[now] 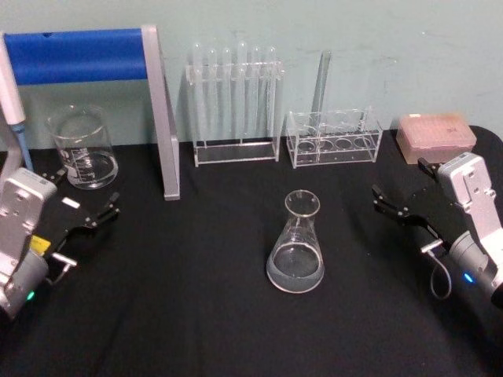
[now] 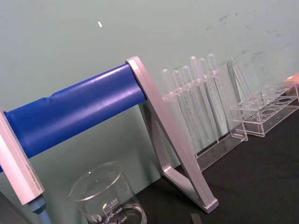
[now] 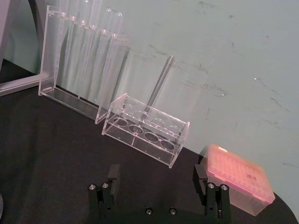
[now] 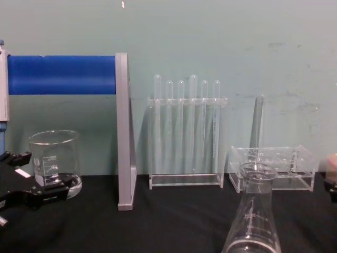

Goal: Grasp the erlenmeyer flask with one hand, shake it three times, then place it back.

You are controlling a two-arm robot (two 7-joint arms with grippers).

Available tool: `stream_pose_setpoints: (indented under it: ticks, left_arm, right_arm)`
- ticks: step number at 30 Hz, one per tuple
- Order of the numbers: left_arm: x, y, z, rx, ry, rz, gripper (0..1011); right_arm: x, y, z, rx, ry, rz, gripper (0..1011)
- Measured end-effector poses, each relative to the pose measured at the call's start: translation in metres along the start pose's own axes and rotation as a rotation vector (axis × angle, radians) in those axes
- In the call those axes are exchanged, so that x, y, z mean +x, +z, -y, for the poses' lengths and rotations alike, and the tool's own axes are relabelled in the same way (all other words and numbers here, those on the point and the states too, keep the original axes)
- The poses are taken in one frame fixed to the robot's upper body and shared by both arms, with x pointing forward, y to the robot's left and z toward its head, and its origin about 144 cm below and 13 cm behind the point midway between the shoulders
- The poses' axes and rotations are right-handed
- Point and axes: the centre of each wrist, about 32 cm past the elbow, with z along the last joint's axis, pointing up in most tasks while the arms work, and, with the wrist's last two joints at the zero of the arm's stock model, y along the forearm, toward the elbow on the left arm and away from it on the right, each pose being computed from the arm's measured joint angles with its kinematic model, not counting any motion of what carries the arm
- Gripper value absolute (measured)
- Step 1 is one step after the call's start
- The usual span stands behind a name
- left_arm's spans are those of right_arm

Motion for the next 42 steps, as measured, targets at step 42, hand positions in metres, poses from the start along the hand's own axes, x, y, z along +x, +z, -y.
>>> stream_pose_setpoints:
  ticks: [42]
  left_arm:
    - [0.0,0.0,0.0,0.0,0.0,0.0,1001]
  right_arm:
    - [0.0006,0.0005,0.0041,0.007,0.023,-0.025,1000]
